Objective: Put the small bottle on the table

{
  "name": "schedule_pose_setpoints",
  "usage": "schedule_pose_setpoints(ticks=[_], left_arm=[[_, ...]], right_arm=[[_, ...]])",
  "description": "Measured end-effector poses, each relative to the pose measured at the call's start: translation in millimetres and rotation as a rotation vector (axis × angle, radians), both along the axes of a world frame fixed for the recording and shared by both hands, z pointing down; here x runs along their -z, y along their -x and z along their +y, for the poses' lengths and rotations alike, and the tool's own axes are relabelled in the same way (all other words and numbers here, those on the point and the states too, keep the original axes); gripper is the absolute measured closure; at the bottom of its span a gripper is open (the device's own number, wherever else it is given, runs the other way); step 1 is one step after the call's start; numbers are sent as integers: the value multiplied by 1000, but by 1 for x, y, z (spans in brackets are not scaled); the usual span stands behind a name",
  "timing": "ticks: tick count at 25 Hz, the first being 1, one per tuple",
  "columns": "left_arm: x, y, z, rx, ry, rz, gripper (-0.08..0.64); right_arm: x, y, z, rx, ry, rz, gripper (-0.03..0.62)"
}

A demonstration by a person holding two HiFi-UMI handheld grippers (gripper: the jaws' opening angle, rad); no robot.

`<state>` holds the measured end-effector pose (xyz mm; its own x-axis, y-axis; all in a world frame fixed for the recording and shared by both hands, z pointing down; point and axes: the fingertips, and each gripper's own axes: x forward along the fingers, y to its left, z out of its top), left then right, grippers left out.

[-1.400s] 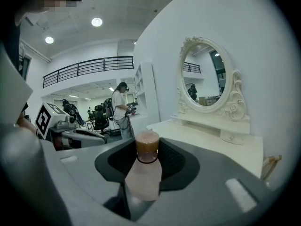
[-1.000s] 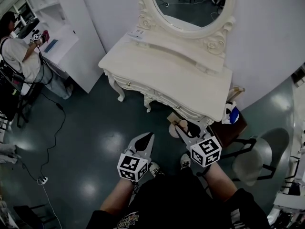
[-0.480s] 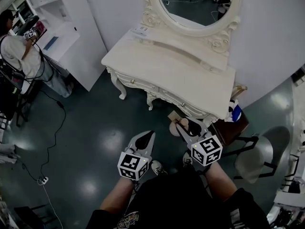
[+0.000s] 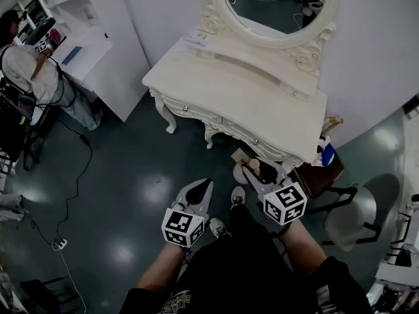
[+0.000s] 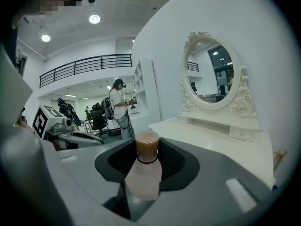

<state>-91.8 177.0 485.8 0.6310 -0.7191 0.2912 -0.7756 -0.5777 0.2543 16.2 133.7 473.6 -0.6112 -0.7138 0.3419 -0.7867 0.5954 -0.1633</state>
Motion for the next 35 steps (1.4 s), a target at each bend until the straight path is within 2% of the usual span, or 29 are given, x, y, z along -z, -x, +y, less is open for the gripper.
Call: schedule_pose_setpoints(ticks=[11,35], left_arm=[[6,10,-32,51,-13,-11,560],[10,-3,-128,62,-24,-17,560]], right_arm=[[0,10,-35,49,0,-11,423],[-2,-2,-132,60,4,-5,423]])
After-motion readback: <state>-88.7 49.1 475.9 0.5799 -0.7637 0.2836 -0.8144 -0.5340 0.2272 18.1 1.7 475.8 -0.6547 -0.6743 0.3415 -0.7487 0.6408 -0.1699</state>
